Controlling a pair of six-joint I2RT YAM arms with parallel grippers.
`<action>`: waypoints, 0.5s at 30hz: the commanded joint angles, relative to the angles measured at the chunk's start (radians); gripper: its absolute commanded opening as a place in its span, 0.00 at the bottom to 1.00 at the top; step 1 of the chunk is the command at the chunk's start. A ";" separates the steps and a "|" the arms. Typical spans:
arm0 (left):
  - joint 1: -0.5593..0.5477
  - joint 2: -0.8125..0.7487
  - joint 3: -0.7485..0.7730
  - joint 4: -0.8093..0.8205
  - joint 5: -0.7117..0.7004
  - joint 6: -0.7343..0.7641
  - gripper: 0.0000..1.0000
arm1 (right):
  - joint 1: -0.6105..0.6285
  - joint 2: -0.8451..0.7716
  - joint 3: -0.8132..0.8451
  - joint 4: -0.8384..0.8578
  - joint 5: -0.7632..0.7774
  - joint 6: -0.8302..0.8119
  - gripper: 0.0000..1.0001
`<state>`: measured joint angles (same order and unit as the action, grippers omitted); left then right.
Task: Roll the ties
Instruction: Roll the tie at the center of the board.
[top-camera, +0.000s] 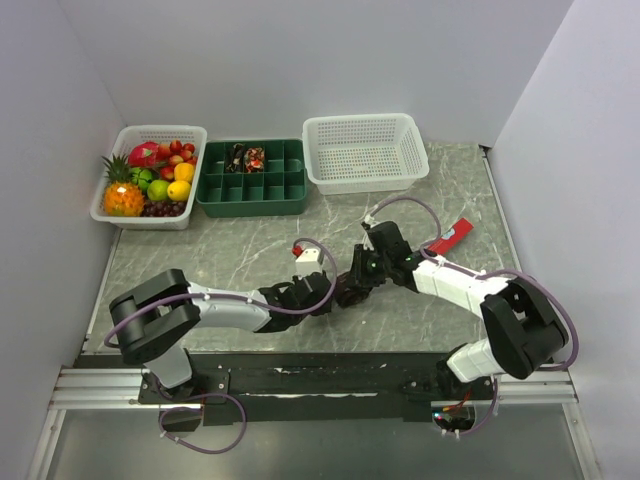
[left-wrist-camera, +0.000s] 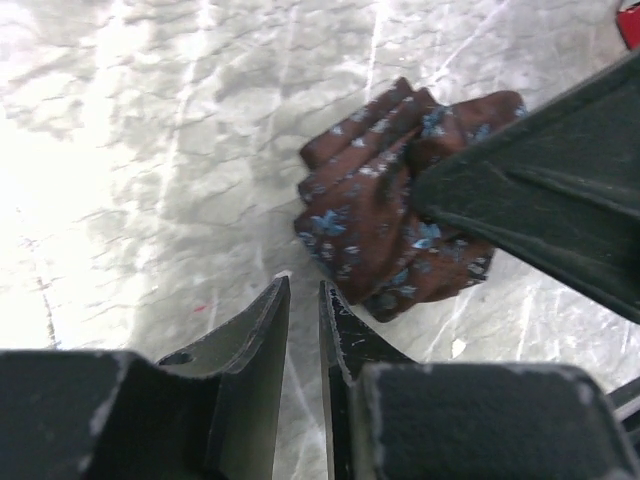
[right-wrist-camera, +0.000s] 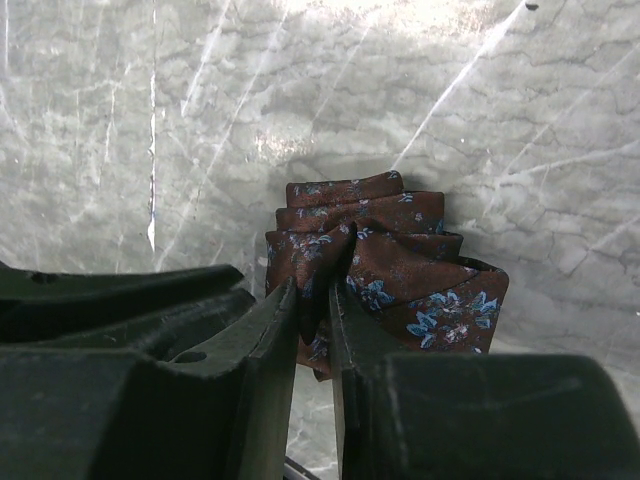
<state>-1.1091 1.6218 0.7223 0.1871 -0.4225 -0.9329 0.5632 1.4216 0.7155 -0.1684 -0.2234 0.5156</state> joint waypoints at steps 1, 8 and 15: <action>-0.006 -0.083 -0.004 -0.023 -0.061 0.013 0.25 | 0.006 -0.012 -0.037 -0.103 0.019 -0.022 0.26; -0.006 -0.134 -0.021 0.047 -0.061 0.022 0.26 | 0.006 -0.026 -0.062 -0.092 0.016 -0.009 0.26; -0.015 0.015 0.035 0.130 0.014 0.005 0.23 | 0.006 -0.016 -0.067 -0.091 0.030 0.007 0.26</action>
<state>-1.1099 1.5723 0.7219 0.2295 -0.4473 -0.9268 0.5632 1.3964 0.6914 -0.1669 -0.2260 0.5201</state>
